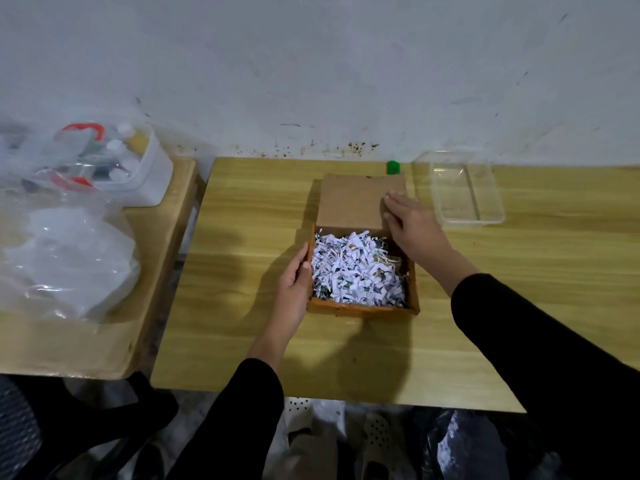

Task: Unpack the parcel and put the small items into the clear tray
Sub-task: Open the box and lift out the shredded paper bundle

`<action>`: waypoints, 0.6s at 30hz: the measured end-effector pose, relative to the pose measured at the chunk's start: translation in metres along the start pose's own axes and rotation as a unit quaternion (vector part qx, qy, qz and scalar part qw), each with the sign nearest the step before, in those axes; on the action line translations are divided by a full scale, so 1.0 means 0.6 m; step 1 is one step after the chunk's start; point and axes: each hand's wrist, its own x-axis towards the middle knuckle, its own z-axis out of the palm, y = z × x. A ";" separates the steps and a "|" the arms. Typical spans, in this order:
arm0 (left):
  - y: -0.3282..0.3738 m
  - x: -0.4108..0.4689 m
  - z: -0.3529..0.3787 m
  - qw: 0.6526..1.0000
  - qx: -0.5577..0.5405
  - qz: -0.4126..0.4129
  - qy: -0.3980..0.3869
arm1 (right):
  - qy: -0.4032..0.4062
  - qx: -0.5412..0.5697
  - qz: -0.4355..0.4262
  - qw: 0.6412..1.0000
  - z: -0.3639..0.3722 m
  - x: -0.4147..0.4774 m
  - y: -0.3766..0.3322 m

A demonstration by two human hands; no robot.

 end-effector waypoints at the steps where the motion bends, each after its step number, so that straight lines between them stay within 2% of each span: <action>1: 0.003 0.000 0.000 1.000 0.003 0.001 0.002 | -0.006 0.012 -0.001 1.000 0.000 -0.009 -0.001; 5: 0.033 0.005 0.003 0.989 0.114 0.077 0.063 | -0.017 0.033 -0.023 0.999 -0.030 -0.042 -0.015; 6: 0.045 0.006 0.003 0.980 0.159 0.108 0.056 | -0.033 0.028 -0.041 0.998 -0.038 -0.049 -0.021; 8: 0.077 0.004 0.008 0.951 0.268 0.152 -0.025 | -0.094 0.015 -0.079 0.992 -0.053 -0.065 -0.035; 9: 0.091 0.005 0.012 0.923 0.340 0.162 -0.083 | -0.133 0.006 -0.088 0.987 -0.055 -0.070 -0.040; 11: 0.108 0.017 0.023 0.834 0.487 0.174 -0.191 | -0.208 -0.029 -0.080 0.974 -0.052 -0.075 -0.048; 14: 0.106 0.043 0.044 0.725 0.620 0.140 -0.264 | -0.272 -0.075 -0.042 0.958 -0.033 -0.079 -0.055; 16: 0.093 0.057 0.055 0.690 0.660 0.098 -0.281 | -0.287 -0.094 -0.033 0.953 -0.021 -0.080 -0.058; 18: 0.084 0.066 0.062 0.674 0.676 0.083 -0.287 | -0.281 -0.109 -0.030 0.953 -0.012 -0.079 -0.060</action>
